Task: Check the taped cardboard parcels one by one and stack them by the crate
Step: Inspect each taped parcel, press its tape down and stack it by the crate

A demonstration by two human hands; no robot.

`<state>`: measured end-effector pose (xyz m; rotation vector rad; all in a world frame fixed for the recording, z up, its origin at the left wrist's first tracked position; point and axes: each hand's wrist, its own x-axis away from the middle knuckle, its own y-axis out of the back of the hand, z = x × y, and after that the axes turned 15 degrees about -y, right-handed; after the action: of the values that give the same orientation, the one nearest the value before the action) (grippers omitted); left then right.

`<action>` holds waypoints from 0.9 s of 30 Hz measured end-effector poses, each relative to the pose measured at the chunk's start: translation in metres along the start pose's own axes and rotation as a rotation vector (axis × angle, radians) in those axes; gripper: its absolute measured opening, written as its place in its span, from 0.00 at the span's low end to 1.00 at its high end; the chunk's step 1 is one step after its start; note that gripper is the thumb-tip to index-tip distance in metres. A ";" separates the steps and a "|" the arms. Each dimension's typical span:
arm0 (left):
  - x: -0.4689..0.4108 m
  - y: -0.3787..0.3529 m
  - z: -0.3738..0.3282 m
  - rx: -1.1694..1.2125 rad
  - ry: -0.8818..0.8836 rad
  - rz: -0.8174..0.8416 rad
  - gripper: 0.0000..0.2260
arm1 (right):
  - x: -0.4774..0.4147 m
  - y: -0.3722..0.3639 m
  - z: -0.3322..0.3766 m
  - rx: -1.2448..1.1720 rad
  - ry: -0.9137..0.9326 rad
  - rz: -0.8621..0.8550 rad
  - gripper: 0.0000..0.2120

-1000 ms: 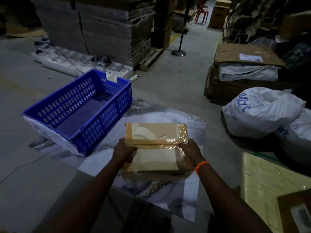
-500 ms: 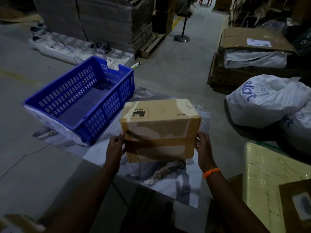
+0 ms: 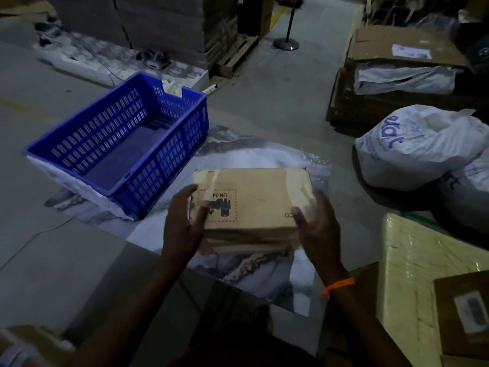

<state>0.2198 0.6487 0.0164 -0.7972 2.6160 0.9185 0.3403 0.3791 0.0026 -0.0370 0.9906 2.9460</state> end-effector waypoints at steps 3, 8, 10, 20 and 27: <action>-0.018 -0.025 -0.007 -0.277 -0.389 0.337 0.27 | -0.003 -0.029 0.026 0.328 0.317 0.216 0.33; -0.020 -0.059 -0.001 -0.520 -0.479 0.611 0.26 | -0.005 -0.062 0.042 0.620 0.475 0.317 0.32; -0.016 -0.060 0.000 -0.567 -0.503 0.603 0.26 | -0.004 -0.066 0.037 0.644 0.484 0.288 0.31; -0.007 -0.045 0.003 -0.633 -0.392 0.591 0.32 | 0.000 -0.056 0.025 0.629 0.409 0.210 0.32; -0.002 -0.032 0.008 -0.617 -0.332 0.555 0.35 | -0.003 -0.031 0.004 0.617 0.323 0.162 0.36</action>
<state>0.2398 0.6336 -0.0048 0.0199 2.2841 1.8743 0.3442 0.4063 -0.0129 -0.4413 1.9843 2.6686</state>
